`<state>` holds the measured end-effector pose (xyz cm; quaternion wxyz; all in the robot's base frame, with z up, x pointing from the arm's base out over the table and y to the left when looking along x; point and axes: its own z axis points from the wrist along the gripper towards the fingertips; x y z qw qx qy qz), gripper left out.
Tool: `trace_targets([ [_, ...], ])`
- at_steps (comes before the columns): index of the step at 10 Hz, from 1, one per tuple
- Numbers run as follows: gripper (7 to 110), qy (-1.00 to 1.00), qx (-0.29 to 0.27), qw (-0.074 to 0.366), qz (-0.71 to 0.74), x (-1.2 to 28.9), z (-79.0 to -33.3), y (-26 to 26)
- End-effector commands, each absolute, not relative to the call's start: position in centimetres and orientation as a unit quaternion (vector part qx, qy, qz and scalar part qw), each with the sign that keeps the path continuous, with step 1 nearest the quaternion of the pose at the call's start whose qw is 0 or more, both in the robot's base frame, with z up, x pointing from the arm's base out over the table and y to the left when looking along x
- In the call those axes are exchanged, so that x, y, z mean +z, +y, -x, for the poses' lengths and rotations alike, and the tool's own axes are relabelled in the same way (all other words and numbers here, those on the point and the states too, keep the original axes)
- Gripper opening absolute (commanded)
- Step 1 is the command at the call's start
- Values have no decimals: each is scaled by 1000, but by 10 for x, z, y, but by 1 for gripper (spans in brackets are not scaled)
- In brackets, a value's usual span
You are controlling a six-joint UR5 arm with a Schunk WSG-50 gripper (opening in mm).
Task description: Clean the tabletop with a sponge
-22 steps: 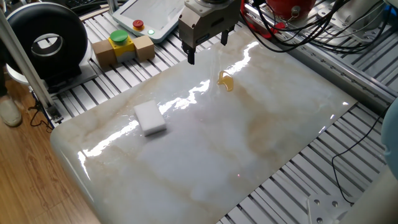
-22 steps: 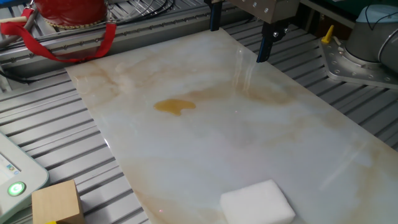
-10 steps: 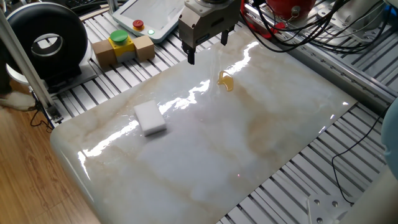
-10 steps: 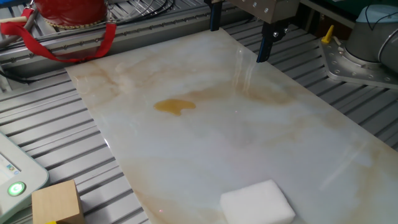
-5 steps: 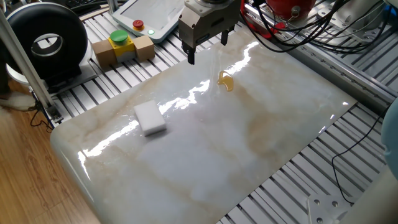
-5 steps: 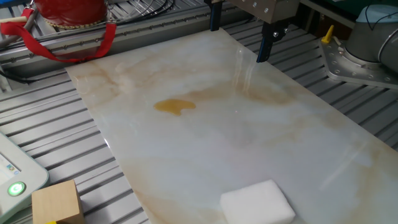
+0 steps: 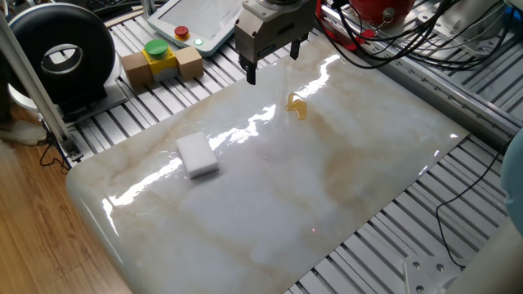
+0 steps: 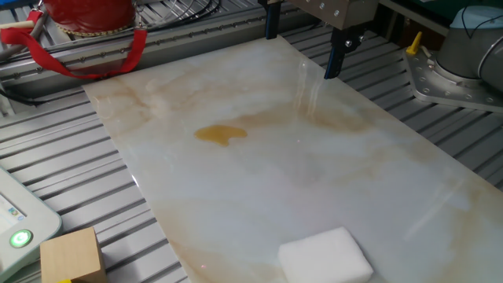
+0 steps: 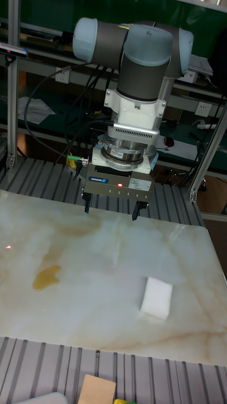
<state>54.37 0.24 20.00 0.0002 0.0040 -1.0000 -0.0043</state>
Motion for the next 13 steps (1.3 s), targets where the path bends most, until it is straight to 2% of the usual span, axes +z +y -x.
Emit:
trace_targets([
  [1,109,-996,-16,-80,-23,203,-583,11],
  [2,109,-996,-16,-80,-23,202,-583,11],
  [3,7,-996,-16,-80,-23,202,-584,11],
  [13,7,-996,-15,-80,-23,201,-584,11],
])
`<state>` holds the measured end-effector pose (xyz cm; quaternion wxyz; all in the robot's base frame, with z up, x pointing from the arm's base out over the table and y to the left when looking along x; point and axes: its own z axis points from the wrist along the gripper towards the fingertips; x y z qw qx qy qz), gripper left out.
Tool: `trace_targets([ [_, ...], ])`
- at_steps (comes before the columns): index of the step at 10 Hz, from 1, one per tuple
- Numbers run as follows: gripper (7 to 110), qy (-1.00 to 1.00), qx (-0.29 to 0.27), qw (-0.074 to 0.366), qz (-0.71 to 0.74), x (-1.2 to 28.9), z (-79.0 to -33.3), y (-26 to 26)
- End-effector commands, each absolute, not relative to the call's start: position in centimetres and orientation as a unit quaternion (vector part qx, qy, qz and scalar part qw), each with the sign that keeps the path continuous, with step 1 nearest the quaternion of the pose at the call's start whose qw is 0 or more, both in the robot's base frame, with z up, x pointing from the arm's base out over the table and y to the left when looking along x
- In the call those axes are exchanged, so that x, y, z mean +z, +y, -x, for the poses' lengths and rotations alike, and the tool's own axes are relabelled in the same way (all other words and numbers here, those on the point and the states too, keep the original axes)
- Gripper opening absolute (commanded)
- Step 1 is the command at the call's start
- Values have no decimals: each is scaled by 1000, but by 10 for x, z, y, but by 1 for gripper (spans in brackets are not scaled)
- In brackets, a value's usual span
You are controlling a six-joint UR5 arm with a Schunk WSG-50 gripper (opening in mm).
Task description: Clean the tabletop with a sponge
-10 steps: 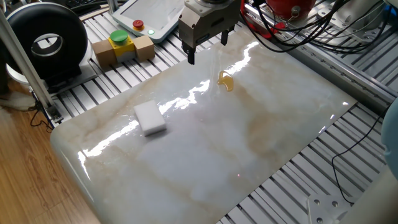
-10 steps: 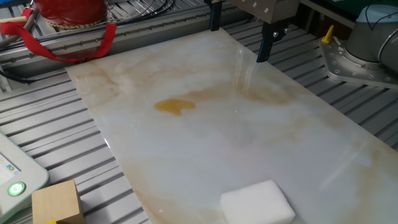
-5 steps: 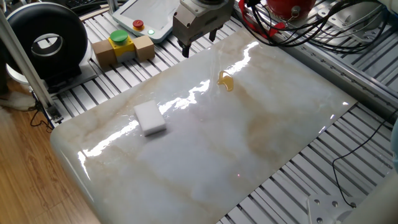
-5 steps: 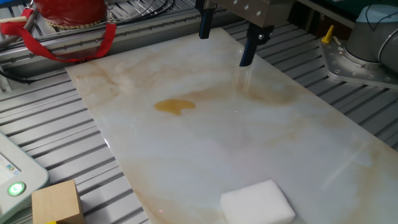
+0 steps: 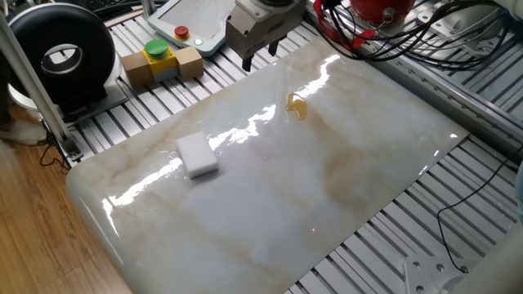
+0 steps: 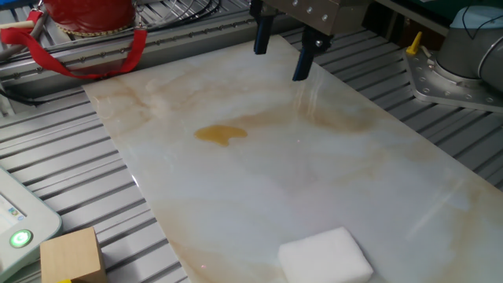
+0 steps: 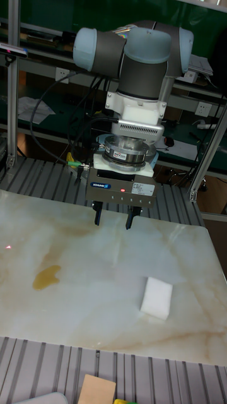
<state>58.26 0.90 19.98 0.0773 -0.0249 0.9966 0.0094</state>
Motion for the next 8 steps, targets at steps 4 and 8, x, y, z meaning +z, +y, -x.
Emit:
trace_targets([
  [4,7,997,15,77,24,201,-582,11],
  [8,7,997,8,72,28,201,-580,8],
])
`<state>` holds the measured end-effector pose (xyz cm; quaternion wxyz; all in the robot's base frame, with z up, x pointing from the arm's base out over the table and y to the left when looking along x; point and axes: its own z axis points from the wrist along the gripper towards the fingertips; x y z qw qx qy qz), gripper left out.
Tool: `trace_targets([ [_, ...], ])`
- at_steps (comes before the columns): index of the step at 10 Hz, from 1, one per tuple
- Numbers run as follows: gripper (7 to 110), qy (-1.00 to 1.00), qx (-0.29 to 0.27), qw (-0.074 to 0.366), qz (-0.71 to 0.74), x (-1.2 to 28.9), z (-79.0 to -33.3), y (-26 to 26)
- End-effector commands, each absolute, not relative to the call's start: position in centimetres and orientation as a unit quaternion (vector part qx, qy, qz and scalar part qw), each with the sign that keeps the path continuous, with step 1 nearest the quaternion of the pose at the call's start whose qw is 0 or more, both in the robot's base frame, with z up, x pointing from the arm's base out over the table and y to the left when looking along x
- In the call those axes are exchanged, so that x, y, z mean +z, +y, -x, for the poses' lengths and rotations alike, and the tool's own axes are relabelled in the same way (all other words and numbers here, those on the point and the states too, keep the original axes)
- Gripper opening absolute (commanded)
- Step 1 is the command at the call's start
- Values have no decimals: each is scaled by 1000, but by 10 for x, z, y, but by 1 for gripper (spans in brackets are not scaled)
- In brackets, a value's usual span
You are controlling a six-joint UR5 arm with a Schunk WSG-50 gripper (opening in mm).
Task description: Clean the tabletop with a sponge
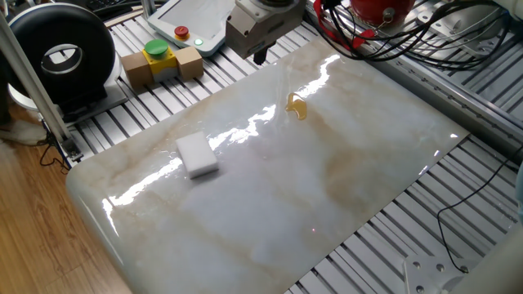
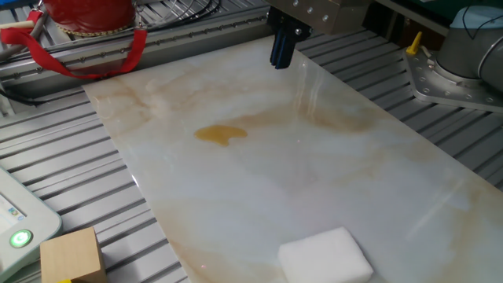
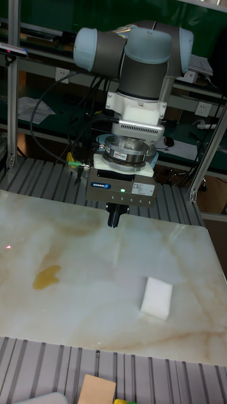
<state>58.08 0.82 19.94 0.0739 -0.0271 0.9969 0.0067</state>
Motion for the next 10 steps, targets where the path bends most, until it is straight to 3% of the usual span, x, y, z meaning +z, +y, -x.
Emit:
trace_targets([
  [1,7,997,5,67,30,201,-577,7],
  [10,7,999,5,34,42,197,-561,8],
])
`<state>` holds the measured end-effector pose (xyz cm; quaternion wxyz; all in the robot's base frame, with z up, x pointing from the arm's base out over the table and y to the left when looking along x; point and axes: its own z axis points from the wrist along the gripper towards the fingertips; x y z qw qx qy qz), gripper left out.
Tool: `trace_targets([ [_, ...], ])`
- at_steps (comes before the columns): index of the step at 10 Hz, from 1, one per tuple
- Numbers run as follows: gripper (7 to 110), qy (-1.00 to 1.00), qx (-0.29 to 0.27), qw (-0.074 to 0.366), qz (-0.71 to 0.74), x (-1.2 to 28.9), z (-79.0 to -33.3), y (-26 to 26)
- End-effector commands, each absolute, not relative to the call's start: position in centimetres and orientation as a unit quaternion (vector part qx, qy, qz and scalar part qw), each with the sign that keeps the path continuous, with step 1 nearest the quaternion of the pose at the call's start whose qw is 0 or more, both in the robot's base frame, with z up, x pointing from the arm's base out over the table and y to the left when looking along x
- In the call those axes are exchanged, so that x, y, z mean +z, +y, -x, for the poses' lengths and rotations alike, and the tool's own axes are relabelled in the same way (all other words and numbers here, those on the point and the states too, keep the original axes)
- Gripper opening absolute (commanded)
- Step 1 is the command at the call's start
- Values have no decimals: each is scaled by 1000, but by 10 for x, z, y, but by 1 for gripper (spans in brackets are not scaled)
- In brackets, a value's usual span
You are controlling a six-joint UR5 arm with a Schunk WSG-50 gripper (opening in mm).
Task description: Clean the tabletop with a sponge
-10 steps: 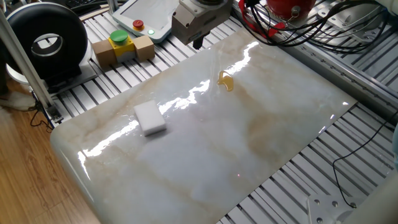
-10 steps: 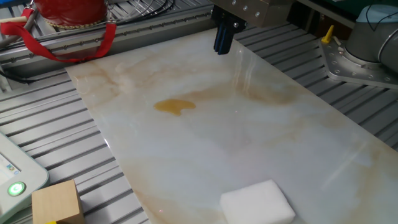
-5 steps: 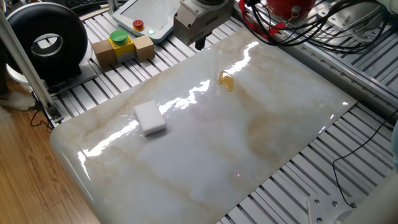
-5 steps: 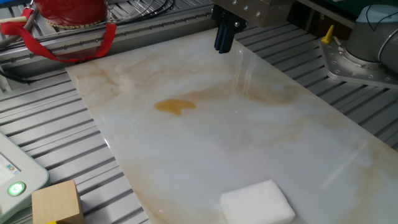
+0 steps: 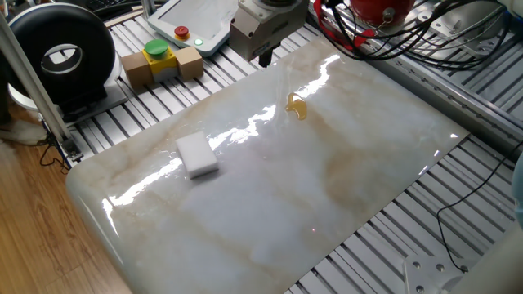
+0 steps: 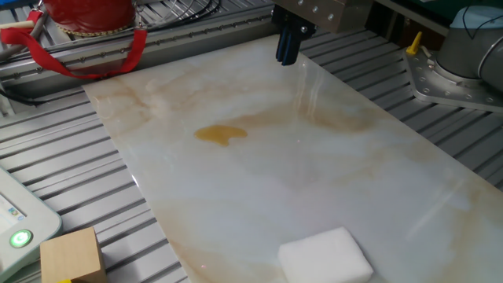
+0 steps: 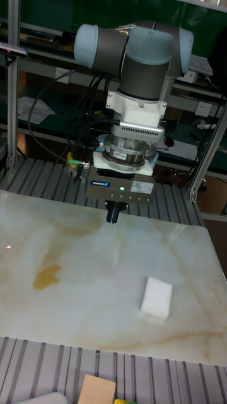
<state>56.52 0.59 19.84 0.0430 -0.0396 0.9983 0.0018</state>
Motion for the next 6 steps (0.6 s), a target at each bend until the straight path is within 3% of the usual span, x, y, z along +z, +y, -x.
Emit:
trace_targets([
  [1,7,998,-26,1,49,193,-543,-2],
  [3,7,1000,9,-6,9,172,-538,17],
  [6,7,998,30,-32,36,168,-522,29],
])
